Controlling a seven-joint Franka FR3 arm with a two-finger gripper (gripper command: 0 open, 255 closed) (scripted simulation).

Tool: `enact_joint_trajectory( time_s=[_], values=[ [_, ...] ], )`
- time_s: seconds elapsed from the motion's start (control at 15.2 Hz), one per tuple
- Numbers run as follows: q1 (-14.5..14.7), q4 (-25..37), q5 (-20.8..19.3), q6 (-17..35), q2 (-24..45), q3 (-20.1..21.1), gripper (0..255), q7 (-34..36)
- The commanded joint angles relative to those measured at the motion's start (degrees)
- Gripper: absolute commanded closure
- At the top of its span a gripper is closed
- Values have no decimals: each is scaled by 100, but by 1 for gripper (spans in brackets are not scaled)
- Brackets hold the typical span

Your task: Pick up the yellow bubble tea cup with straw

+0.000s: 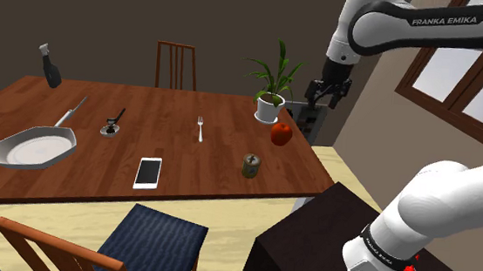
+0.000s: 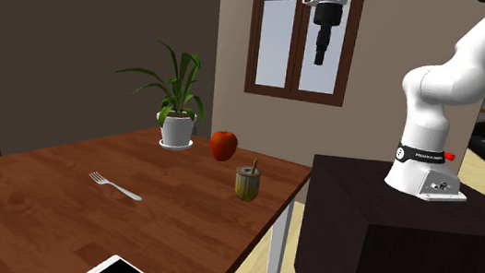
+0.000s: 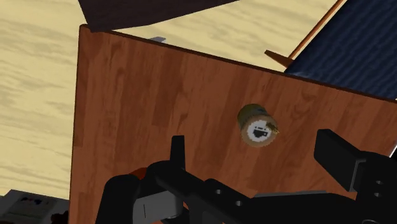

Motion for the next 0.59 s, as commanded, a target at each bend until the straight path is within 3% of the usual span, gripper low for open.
enact_joint_trajectory(
  time_s=[0.0, 0.53],
  values=[
    [-23, -182, 57, 425, 251, 61, 0, 257],
    [-101, -264, 215, 1969, 1771, 297, 0, 1224]
  ],
)
